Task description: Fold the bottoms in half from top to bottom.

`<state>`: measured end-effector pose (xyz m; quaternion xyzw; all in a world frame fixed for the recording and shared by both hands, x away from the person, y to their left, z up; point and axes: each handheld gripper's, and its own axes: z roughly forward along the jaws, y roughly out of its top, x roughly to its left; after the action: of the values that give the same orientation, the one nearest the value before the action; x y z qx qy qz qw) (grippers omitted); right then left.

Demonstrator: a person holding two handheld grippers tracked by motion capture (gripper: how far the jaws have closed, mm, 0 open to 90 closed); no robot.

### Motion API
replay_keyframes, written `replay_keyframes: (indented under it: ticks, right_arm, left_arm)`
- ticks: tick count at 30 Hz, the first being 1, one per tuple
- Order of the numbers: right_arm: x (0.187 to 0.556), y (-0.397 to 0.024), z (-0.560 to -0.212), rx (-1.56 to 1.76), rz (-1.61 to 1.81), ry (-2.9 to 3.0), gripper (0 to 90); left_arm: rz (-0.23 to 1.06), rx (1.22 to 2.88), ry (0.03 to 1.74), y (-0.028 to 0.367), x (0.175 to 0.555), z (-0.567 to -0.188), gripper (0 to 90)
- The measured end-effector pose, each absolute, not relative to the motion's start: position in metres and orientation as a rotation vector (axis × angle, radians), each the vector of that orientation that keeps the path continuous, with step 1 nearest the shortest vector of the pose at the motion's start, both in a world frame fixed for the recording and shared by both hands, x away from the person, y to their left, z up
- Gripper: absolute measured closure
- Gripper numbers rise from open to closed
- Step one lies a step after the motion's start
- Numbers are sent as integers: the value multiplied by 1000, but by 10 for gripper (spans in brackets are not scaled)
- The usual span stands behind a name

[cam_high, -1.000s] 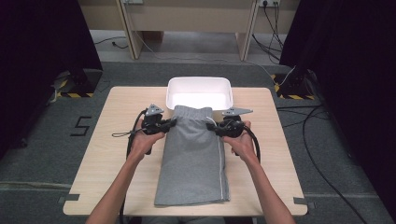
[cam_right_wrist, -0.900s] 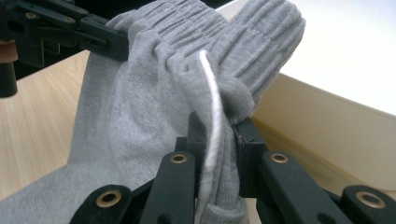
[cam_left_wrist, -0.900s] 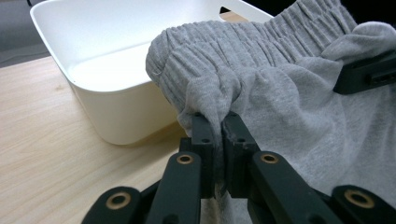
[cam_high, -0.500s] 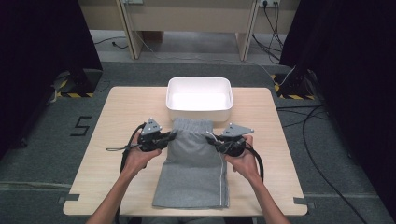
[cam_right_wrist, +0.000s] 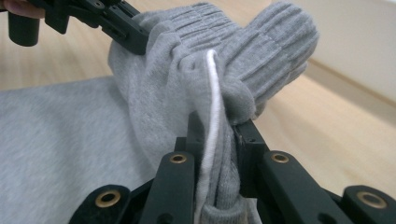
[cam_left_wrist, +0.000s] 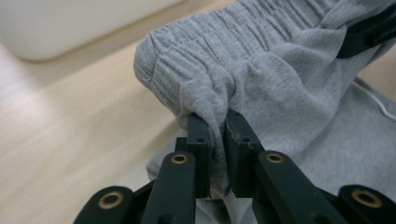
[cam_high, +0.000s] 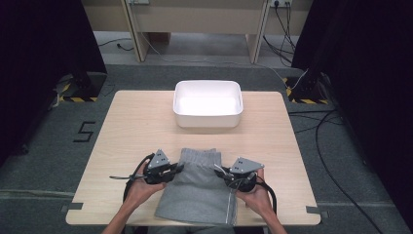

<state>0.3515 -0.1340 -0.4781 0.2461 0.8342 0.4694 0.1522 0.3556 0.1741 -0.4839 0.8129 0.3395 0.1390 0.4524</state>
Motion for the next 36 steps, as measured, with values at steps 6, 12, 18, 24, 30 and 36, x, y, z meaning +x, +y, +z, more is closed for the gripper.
replay_keyframes:
  ticks: [6, 12, 18, 24, 30, 36]
  right_arm:
    - [335, -134, -491, 739, 1351, 2438, 797]
    - [327, -135, -502, 793, 1312, 2496, 796]
    - [330, -134, -507, 814, 1292, 2528, 798]
    - [350, -132, -504, 807, 1245, 2536, 799]
    - [390, -130, -501, 838, 1233, 2530, 799]
    - [415, -129, -501, 884, 1237, 2523, 792]
  left_arm:
    - [297, 2037, 835, 176, 343, -497, 797]
    - [258, 2074, 847, 176, 337, -508, 792]
    - [248, 2081, 866, 174, 335, -511, 783]
    - [245, 2070, 910, 169, 340, -510, 771]
    - [280, 2055, 964, 165, 360, -509, 760]
    - [295, 2022, 989, 166, 375, -511, 759]
